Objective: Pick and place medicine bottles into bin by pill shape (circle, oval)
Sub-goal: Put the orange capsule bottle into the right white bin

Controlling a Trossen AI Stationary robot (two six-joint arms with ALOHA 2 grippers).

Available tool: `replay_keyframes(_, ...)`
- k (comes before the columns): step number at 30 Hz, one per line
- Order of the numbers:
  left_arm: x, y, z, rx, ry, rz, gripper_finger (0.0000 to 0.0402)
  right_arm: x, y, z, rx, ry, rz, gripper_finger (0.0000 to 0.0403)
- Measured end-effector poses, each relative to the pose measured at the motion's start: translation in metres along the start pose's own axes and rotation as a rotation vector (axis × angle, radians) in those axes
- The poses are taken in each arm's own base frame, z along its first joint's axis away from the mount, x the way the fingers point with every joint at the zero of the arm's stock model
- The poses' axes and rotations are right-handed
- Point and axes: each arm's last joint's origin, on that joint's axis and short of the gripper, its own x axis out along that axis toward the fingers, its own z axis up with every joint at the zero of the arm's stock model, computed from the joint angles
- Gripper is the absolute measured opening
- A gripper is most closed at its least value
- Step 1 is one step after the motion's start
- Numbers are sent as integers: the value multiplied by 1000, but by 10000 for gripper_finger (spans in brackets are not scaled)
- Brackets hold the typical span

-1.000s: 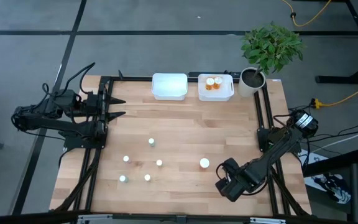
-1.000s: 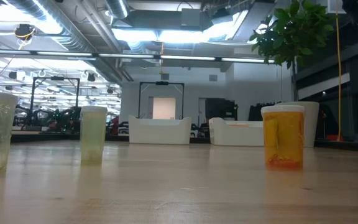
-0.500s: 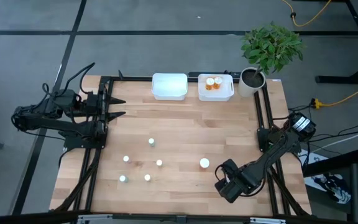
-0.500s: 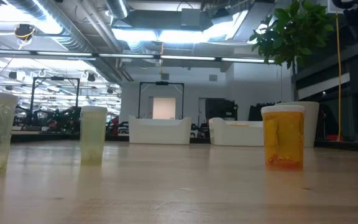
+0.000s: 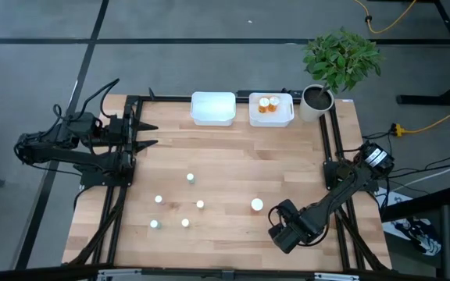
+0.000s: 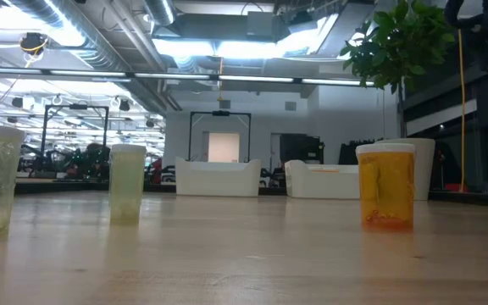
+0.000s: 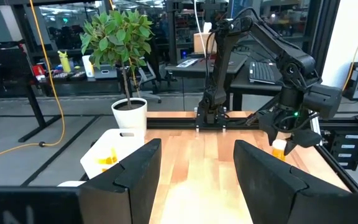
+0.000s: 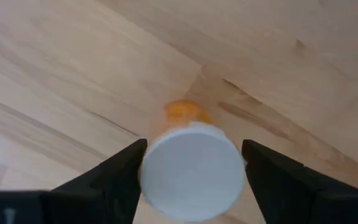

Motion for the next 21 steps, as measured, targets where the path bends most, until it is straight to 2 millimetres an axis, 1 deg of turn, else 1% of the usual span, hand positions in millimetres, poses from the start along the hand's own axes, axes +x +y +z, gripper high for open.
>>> replay_keyframes(3, 0, 0, 0, 0, 1, 0, 195, 0, 0, -1, 2, 57, -9, 241)
replay_keyframes(8, 0, 0, 0, 0, 3, 0, 195, 0, 1, 0, 4, 65, -7, 211)
replay_keyframes(12, 0, 0, 0, 0, 3, 0, 195, -4, 2, 8, -14, 68, 1, 206)
replay_keyframes(16, 0, 0, 0, 0, 3, 0, 195, -21, 8, 25, -73, 70, 28, 214)
replay_keyframes(19, 0, 0, 0, 1, 3, 0, 195, -39, 10, 42, -121, 65, 33, 213)
replay_keyframes(21, 0, 0, 0, 1, 5, 0, 195, -54, 10, 55, -157, 57, -2, 209)
